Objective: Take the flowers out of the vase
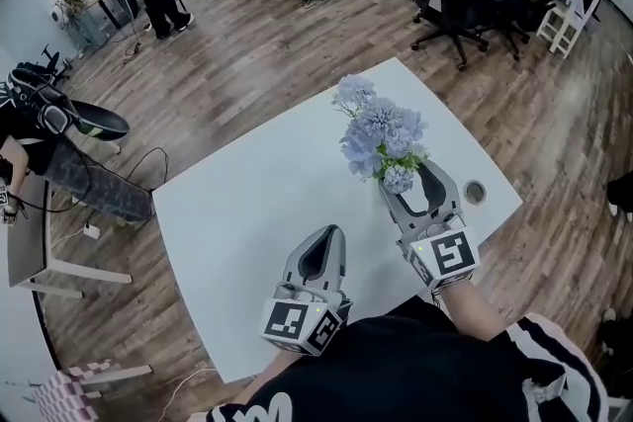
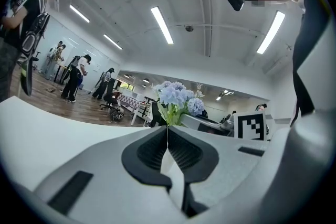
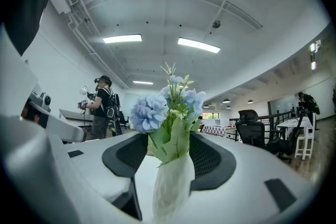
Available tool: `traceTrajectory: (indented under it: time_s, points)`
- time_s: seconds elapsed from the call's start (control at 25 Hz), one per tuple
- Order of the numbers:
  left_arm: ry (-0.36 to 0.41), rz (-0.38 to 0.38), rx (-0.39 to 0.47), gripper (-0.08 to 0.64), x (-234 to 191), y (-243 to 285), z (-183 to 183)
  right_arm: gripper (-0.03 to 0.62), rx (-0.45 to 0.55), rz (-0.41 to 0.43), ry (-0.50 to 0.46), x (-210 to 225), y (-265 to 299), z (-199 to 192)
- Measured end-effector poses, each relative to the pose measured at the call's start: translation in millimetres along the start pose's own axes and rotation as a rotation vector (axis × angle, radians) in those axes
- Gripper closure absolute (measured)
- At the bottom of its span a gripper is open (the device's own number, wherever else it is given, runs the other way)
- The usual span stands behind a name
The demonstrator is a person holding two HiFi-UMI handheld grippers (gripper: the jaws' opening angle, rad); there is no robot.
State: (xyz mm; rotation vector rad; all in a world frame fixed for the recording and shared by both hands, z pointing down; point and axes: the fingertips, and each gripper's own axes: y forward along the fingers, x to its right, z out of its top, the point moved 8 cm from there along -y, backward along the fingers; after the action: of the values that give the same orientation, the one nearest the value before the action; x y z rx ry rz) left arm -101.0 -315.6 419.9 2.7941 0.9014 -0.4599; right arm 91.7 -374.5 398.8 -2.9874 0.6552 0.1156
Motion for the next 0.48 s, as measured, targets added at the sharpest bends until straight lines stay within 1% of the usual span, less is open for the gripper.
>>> traceTrajectory:
  time_s: [0.24,0.28,0.32,0.36,0.4,0.48]
  points:
    - [-0.008,0.001,-0.010,0.552,-1.0,2.9,-2.0,0.348,0.007,0.011,-0.017,-1.8,2.6,0.6]
    - [-0.008,0.000,-0.011,0.552,-0.6,3.4,-2.8,0.358,0.011,0.010,-0.024,-2.1,1.8,0.5]
    - [-0.008,0.000,-0.012,0.552,-0.2,3.8,-3.6,0.399,0.016,0.007,-0.029,-2.0,0.7,0.4]
    - [-0.008,0.000,-0.012,0.552,0.4,4.3,-4.5,0.460,0.019,0.003,-0.030,-1.6,-0.4,0.1]
    - [-0.008,0.000,-0.013,0.552,0.9,4.7,-5.4,0.477,0.021,0.003,-0.028,-1.3,-1.1,-0.4]
    - [-0.005,-0.002,-0.015,0.552,2.0,5.4,-6.8,0.491,0.018,0.013,-0.029,-1.6,-1.4,-1.3]
